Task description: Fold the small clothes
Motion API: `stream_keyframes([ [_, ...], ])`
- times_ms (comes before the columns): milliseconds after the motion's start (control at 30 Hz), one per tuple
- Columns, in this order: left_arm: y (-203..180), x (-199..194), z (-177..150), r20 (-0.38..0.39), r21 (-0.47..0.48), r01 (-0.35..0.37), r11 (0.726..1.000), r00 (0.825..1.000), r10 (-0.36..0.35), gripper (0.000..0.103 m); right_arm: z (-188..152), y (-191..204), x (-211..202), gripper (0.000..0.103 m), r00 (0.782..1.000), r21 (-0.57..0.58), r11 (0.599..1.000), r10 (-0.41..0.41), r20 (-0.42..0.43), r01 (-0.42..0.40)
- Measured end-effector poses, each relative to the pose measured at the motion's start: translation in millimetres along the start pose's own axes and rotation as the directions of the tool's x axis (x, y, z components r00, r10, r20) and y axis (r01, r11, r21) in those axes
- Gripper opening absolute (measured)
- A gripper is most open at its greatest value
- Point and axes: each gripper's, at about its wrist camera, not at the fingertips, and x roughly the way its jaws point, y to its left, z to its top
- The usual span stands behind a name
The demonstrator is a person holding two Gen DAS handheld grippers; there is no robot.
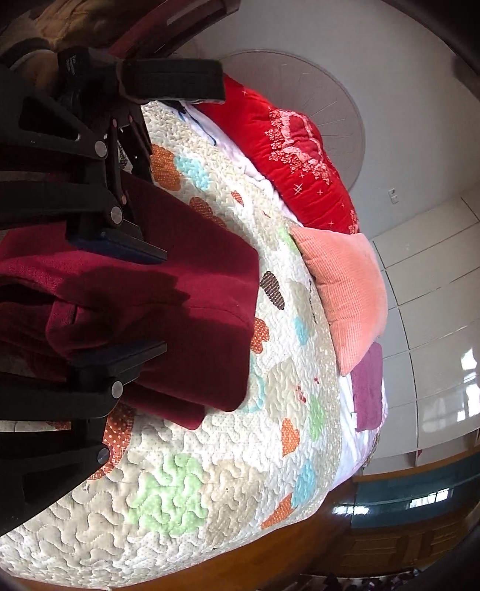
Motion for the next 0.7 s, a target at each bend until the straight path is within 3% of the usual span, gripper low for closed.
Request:
stream_keyframes([
  [100,4,1,0,0.002,-0.007,0.005,1.000,1.000,-0.005,0.068,-11,-5,17,0.038,0.996,-0.024,0.997,-0.077,-0.049,0.076],
  [200,3,2,-1,0.002,-0.012,0.009,1.000,1.000,-0.009,0.068,-17,-8,20,0.038,0.995,-0.050,0.995,-0.094,-0.045,0.091],
  [500,0,-11,-4,0.034,-0.004,-0.033,0.999,0.999,0.034,0.068,-16,-6,5,0.040,0.997,0.004,0.997,-0.075,-0.016,0.075],
  [600,0,-19,-5,0.054,-0.003,-0.060,0.998,0.997,0.060,0.068,-16,-1,-7,0.052,0.999,0.038,0.998,-0.044,0.013,0.043],
  [700,-2,-28,-7,0.092,-0.004,-0.085,0.996,0.992,0.085,0.068,-16,7,-18,0.052,0.997,0.032,0.997,-0.073,0.034,0.072],
])
